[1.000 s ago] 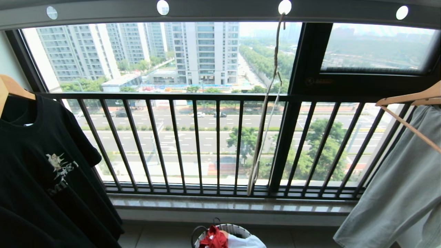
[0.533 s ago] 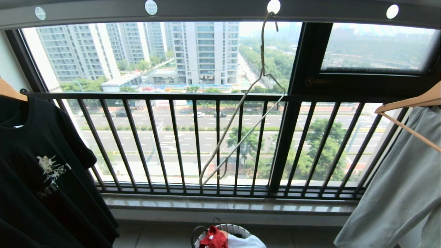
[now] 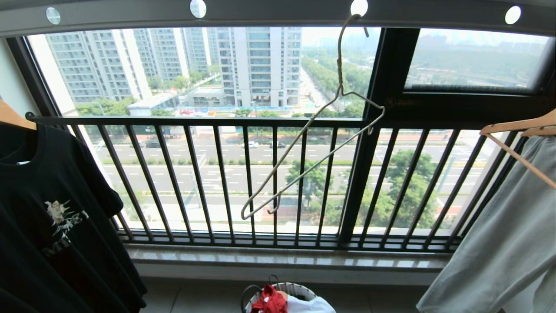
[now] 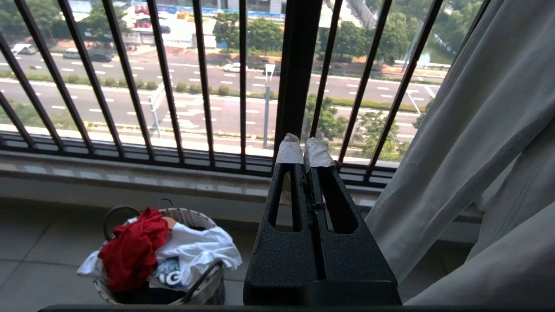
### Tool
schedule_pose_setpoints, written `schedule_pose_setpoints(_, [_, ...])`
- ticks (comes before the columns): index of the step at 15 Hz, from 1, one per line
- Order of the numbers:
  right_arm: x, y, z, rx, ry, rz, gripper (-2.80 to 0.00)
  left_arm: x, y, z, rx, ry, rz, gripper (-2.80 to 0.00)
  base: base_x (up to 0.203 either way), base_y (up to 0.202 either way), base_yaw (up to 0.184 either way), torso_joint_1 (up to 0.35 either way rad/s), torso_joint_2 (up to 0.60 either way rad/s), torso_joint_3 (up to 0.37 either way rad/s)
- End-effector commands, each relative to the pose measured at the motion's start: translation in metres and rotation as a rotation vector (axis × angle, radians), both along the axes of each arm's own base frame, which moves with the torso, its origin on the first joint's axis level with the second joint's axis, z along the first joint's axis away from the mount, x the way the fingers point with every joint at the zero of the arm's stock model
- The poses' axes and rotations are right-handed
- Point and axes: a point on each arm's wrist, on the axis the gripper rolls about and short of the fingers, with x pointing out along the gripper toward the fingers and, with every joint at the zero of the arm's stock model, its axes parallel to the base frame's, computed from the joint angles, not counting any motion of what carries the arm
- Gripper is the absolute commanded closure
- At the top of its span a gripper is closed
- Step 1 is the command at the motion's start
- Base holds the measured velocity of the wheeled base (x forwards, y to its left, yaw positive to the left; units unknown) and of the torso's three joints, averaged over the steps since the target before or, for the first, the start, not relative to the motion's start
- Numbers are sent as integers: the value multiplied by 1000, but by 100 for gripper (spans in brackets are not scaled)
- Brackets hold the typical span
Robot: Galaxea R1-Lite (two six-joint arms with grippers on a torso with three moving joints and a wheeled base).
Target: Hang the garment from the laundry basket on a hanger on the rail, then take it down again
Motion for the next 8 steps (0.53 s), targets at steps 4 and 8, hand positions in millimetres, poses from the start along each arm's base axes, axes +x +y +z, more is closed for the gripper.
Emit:
schedule_pose_setpoints(4, [0,0,0,7,-3,-21,0,0,0,0,-56,4,9,0,0,0,0,0,0,0])
schedule_pose_setpoints(8, [0,0,0,-29,-4,-6,0,0,0,0,-76,3,8,0,0,0,0,0,0,0])
